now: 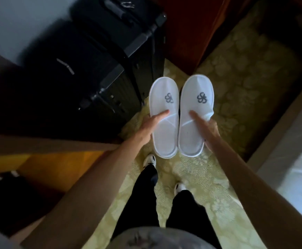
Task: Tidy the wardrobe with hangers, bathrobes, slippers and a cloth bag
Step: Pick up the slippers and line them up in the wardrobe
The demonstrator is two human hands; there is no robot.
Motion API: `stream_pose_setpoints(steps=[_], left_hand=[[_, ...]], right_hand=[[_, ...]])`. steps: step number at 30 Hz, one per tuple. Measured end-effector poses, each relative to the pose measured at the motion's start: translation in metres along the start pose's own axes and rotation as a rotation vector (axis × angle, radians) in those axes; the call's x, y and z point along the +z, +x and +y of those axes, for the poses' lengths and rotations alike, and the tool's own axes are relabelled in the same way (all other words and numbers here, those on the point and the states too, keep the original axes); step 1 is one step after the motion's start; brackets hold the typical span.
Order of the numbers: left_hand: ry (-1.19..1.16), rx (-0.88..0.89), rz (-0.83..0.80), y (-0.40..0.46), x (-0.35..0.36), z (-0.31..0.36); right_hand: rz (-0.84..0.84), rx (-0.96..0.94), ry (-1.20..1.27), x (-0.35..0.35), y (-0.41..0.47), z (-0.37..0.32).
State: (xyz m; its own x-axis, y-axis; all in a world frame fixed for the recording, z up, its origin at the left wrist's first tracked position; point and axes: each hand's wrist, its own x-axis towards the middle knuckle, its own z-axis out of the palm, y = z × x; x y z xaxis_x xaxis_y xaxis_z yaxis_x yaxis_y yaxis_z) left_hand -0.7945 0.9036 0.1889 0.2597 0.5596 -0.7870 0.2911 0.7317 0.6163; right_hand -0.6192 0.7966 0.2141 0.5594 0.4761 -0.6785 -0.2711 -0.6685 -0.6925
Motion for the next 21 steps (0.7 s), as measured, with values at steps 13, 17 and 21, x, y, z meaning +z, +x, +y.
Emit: stream_pose_setpoints(steps=[13, 17, 21], left_hand=[[-0.517, 0.16, 0.502, -0.222, -0.139, -0.159], [-0.607, 0.127, 0.594, -0.27, -0.203, -0.223], [-0.606, 0.09, 0.786, -0.302, -0.264, -0.26]], right_hand=[[-0.474, -0.083, -0.23, 0.102, -0.208, 0.054], [-0.586, -0.065, -0.377, 0.159, -0.271, 0.088], [-0.626, -0.097, -0.42, 0.226, -0.31, 0.117]])
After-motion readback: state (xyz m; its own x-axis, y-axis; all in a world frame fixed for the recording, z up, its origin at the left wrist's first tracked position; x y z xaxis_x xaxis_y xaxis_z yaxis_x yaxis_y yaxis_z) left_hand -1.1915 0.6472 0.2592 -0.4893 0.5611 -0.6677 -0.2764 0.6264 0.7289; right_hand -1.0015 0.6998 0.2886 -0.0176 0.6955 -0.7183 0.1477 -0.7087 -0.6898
